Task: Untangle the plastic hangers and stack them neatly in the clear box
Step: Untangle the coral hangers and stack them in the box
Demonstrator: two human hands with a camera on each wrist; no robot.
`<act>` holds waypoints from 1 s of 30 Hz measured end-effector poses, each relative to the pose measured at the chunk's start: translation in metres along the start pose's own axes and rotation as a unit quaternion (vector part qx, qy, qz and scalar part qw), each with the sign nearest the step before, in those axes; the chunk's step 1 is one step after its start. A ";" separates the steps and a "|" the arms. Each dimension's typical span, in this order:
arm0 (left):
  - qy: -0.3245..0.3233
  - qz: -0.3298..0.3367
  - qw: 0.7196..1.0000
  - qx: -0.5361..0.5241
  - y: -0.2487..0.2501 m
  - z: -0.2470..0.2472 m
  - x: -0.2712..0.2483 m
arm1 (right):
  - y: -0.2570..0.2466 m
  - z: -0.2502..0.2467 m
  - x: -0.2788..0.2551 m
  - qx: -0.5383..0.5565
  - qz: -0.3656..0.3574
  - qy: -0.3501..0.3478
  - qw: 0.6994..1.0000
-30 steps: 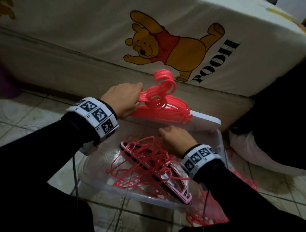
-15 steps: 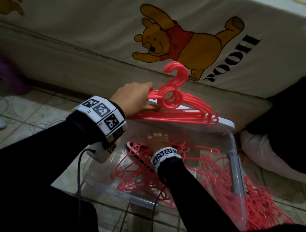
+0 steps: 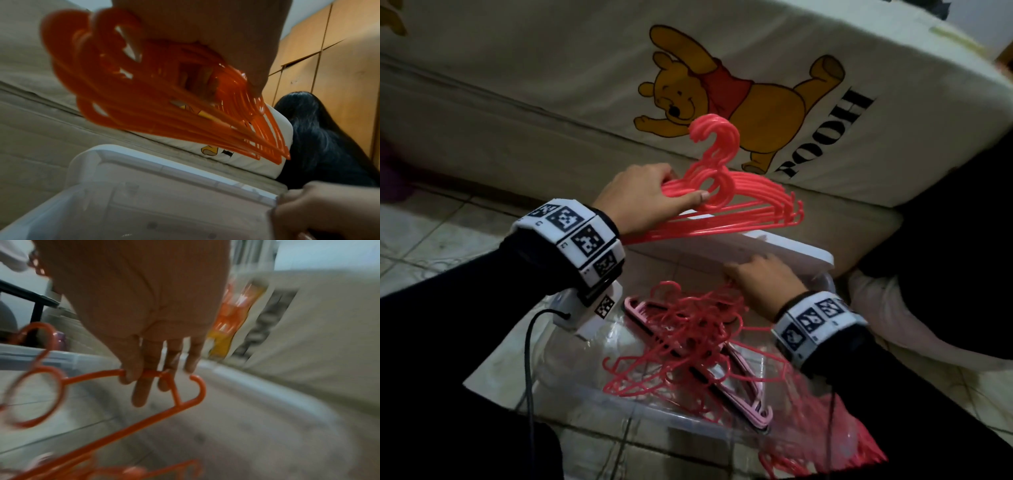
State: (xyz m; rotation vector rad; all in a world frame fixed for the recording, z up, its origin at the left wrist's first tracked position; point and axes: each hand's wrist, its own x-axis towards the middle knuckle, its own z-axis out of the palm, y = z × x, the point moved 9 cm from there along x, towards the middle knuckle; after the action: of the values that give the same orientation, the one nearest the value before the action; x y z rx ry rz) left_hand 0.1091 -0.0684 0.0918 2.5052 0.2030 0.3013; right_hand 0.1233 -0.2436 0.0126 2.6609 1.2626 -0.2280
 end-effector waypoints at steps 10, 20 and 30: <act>-0.030 0.007 0.999 0.033 0.012 0.011 -0.008 | 0.071 -0.073 -0.074 0.183 0.059 0.205 0.960; -0.039 0.021 0.999 0.028 0.029 0.028 -0.018 | 0.081 -0.091 -0.081 0.175 0.073 0.327 0.926; -0.056 0.016 0.998 0.015 0.031 0.026 -0.021 | 0.079 -0.091 -0.073 0.178 0.098 0.358 0.911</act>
State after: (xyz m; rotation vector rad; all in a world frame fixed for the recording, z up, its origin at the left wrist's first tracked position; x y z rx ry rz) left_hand 0.0981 -0.1125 0.0862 2.5484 0.1238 0.1701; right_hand 0.1439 -0.3262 0.1250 3.3183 1.1732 0.6785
